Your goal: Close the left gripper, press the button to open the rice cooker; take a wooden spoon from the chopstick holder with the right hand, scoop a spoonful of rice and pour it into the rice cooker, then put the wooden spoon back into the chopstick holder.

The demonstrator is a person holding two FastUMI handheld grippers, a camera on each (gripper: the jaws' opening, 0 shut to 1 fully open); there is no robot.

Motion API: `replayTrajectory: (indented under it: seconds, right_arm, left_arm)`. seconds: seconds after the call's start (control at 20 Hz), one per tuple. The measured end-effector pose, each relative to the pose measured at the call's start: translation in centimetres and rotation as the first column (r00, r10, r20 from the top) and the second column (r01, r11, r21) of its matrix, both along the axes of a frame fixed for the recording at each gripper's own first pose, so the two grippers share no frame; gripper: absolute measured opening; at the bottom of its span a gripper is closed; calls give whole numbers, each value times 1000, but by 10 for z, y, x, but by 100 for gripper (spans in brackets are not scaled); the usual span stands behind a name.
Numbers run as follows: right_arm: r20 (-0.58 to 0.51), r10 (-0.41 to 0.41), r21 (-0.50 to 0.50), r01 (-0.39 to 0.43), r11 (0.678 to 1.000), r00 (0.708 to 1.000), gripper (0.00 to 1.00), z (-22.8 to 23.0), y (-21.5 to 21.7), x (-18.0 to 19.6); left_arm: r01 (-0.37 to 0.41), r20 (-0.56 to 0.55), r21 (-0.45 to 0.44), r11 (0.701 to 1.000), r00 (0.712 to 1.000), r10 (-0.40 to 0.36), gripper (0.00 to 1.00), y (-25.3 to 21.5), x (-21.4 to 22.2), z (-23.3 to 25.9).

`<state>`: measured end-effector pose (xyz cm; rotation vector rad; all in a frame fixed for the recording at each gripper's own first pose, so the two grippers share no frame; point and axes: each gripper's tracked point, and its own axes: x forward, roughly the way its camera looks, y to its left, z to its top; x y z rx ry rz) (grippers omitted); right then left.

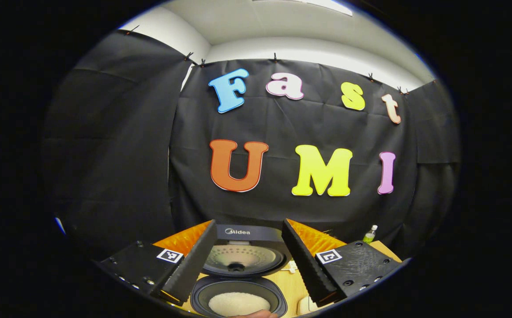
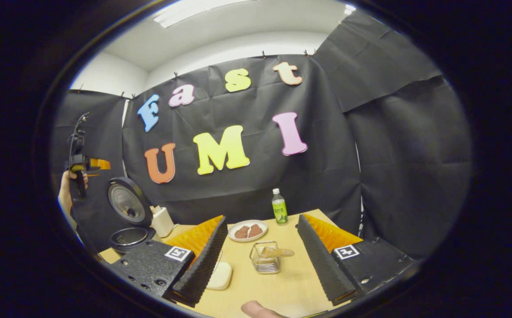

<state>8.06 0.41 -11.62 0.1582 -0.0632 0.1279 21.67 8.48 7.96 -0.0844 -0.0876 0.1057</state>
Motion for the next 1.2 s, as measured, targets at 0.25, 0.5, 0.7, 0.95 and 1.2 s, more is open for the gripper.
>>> replayTrajectory:
  seconds: [0.25,0.5,0.7,0.95,1.2]
  right_arm:
    - [49,57,-91,-52,994,997,100,-1,17,-23]
    - [60,84,-129,-76,989,995,100,-7,29,-32]
    - [47,113,-112,-107,988,993,100,-8,39,-43]
    - [20,121,-111,-118,987,992,93,-9,39,-60]
    - [5,128,-113,-127,986,992,92,-6,27,-81]
  left_arm:
    - [-52,2,-34,998,999,52,94,21,49,-5]
    - [-144,-46,58,988,988,147,84,38,70,-37]
    - [-108,-117,43,993,987,112,98,32,63,-40]
    - [-71,-172,51,996,982,79,98,18,10,-64]
    - [-22,-210,63,998,977,34,97,-1,-21,-109]
